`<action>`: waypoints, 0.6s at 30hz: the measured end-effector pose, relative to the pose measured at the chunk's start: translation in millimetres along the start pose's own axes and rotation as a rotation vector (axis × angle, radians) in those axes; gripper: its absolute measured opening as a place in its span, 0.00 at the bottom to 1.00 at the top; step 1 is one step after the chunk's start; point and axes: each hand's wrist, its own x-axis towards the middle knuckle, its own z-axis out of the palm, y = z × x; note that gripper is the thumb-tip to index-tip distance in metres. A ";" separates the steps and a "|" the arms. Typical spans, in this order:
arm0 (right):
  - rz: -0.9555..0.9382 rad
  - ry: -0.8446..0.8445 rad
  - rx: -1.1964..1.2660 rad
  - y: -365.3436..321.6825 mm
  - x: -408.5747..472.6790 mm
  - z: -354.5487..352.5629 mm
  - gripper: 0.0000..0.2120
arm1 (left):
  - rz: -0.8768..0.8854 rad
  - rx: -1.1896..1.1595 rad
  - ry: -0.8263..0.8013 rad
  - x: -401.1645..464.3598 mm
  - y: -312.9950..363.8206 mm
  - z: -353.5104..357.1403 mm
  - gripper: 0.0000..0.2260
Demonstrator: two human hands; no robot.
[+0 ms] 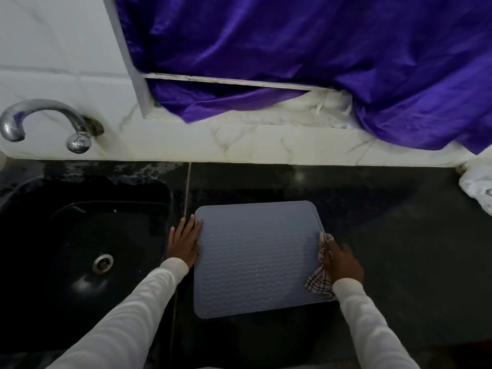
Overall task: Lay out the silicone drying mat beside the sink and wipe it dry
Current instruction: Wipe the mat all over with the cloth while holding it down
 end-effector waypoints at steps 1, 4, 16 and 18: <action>-0.002 0.005 0.001 0.8 0.7 1.7 0.24 | 0.002 0.015 0.006 -1.1 -0.7 1.4 0.27; 0.008 0.002 0.016 1.1 1.5 5.5 0.24 | 0.033 0.038 0.031 -4.1 -0.3 3.4 0.31; -0.235 0.177 0.525 -82.3 -58.5 11.1 0.14 | 0.045 -0.080 -0.118 -5.0 -1.7 -11.0 0.40; -0.313 0.098 0.588 -120.0 -76.0 21.3 0.14 | 0.057 -0.044 -0.147 -4.0 -3.2 -11.2 0.41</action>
